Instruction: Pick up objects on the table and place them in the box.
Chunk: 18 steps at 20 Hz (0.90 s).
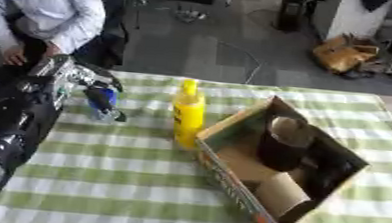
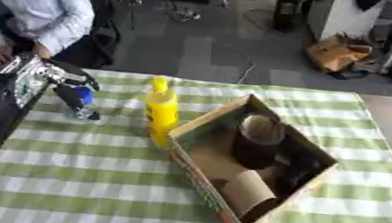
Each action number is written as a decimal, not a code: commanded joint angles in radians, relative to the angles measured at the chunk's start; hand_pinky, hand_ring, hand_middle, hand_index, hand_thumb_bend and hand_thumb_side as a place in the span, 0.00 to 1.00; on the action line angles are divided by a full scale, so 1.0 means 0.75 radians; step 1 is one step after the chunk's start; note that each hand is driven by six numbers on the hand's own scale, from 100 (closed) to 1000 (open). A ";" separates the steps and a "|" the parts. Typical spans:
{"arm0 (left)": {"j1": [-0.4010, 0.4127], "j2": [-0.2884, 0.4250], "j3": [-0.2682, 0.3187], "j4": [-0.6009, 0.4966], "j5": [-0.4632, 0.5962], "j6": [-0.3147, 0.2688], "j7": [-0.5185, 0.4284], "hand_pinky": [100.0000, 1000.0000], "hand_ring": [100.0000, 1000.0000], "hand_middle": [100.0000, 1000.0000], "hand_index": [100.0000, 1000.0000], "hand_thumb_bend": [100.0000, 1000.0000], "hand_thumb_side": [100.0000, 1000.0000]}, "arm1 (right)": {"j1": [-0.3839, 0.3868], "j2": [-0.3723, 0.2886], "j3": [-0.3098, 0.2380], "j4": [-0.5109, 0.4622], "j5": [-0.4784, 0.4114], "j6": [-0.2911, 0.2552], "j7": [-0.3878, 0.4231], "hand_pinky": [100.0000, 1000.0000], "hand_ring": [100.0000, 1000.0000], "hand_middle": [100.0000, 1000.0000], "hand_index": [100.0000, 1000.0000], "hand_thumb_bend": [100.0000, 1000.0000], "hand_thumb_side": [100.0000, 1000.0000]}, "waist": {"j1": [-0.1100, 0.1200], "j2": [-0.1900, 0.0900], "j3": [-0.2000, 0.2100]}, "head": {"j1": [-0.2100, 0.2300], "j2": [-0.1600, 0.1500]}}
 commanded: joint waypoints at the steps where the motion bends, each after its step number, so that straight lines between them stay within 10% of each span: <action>1: -0.021 0.055 0.018 -0.006 -0.030 0.005 0.027 1.00 1.00 1.00 1.00 0.46 0.56 | -0.021 -0.010 -0.001 -0.024 -0.011 -0.008 -0.015 0.81 0.80 0.62 0.52 0.00 1.00 | -0.005 -0.018 0.000 | 0.003 -0.017; 18: -0.031 0.070 0.052 0.000 -0.047 0.046 0.068 1.00 1.00 1.00 1.00 0.38 0.56 | -0.016 -0.010 0.000 -0.024 -0.025 0.001 -0.015 0.81 0.80 0.62 0.53 0.00 1.00 | -0.016 0.006 -0.005 | 0.008 -0.037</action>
